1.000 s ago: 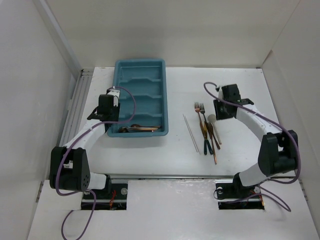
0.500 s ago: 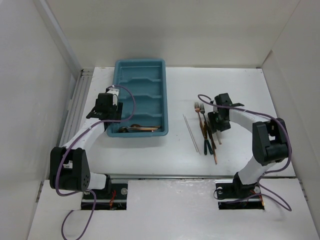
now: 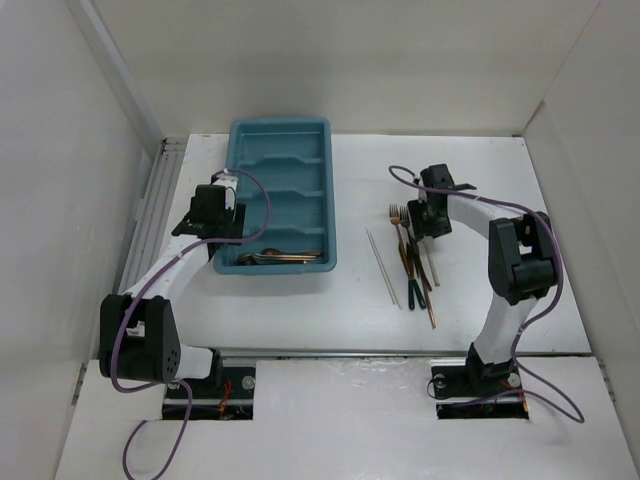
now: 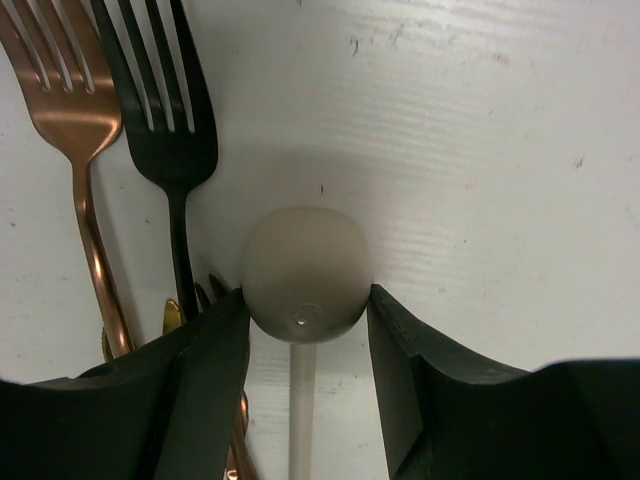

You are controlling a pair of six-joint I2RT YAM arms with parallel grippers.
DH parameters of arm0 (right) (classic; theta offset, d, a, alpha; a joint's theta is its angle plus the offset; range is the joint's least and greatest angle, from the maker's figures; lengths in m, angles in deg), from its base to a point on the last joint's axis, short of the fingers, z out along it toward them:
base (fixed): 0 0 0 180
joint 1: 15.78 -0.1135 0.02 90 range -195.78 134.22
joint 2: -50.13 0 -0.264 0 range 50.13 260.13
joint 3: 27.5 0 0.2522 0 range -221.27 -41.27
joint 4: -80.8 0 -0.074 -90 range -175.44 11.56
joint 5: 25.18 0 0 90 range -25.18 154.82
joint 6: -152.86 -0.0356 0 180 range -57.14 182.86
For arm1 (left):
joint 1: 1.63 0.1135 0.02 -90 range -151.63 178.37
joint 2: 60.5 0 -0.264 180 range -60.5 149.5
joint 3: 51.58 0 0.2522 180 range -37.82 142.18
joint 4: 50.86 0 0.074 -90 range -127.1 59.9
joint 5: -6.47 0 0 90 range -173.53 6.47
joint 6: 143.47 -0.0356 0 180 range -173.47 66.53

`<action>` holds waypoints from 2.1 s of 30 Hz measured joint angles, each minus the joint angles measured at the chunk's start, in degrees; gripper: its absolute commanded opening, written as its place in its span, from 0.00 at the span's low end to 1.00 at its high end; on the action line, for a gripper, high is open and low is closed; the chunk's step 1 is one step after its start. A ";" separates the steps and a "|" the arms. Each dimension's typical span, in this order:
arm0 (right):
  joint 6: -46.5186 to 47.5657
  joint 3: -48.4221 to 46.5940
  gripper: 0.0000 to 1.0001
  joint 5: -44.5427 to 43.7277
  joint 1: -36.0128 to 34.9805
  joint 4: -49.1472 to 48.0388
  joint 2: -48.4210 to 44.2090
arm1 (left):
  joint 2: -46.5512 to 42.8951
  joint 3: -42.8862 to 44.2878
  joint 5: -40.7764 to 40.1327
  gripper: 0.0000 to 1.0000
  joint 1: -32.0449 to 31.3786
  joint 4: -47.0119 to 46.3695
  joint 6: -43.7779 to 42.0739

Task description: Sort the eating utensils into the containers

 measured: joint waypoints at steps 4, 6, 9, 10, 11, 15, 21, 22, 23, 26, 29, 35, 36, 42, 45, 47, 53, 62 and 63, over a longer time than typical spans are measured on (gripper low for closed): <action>0.04 -1.46 0.31 -0.35 0.00 0.04 1.05 | 0.00 0.44 0.04 0.70 0.00 0.44 0.04; 0.22 -1.66 0.23 -0.42 0.00 0.02 1.22 | 0.00 0.81 0.11 0.70 0.00 0.68 0.11; 0.42 -1.66 0.02 -0.98 0.00 0.04 1.22 | 0.00 1.57 0.31 0.70 0.00 1.14 0.17; 0.72 -1.66 0.02 -1.49 -0.04 0.02 1.16 | 0.00 1.90 0.42 0.70 0.00 1.27 0.17; 1.09 -1.66 0.02 -2.32 -0.11 0.07 1.07 | 0.00 2.10 0.50 0.70 0.00 1.33 0.17; 3.39 -2.08 0.02 -7.85 -1.14 1.03 -0.42 | 0.00 2.40 0.76 0.70 0.00 1.46 0.20; 9.73 -7.96 0.02 -14.12 -11.78 0.85 -9.84 | 0.00 2.40 0.92 0.71 0.00 1.64 0.66; 11.34 -9.18 0.03 -13.40 -15.39 -0.72 -11.82 | 0.00 2.40 0.87 0.71 0.00 1.73 1.09; 12.83 -10.36 0.03 -11.78 -19.34 -2.84 -13.57 | 0.00 2.40 0.79 0.71 0.00 1.75 1.36; 16.22 -12.31 0.03 -4.68 -31.50 -13.03 -16.52 | 0.00 2.40 -0.44 0.71 0.00 2.25 4.02; 17.07 -13.81 0.04 5.16 -38.93 -22.67 -15.17 | 0.00 2.40 -2.16 0.71 0.00 3.30 7.72; 17.46 -20.79 0.04 16.79 -38.93 -31.82 -2.93 | -0.02 2.38 -4.94 0.71 0.00 5.05 13.09; 17.49 -21.03 0.05 17.92 -38.64 -32.39 -0.92 | -0.02 2.38 -5.40 0.71 0.00 5.18 13.57; 17.59 -18.25 0.10 23.04 -38.62 -31.85 6.16 | -0.07 2.38 -8.96 0.73 0.00 5.73 16.15; 17.97 -15.28 0.24 24.28 -39.17 -31.74 5.99 | -0.07 2.36 -10.05 0.73 -0.11 5.92 17.35; 18.16 -14.19 0.47 24.65 -39.76 -31.87 5.64 | -0.07 2.36 -10.29 0.73 -0.13 6.03 17.84; 18.86 -13.22 1.00 22.97 -40.76 -31.89 2.69 | -0.07 2.34 -10.38 0.73 -0.11 6.05 18.34; 16.61 -11.61 0.51 1.92 -40.11 -23.85 -14.36 | -0.07 2.32 -10.34 0.74 -0.11 5.97 18.08; 15.26 -10.45 0.44 0.22 -39.23 -21.99 -17.29 | -0.07 2.32 -10.32 0.74 -0.11 5.97 18.03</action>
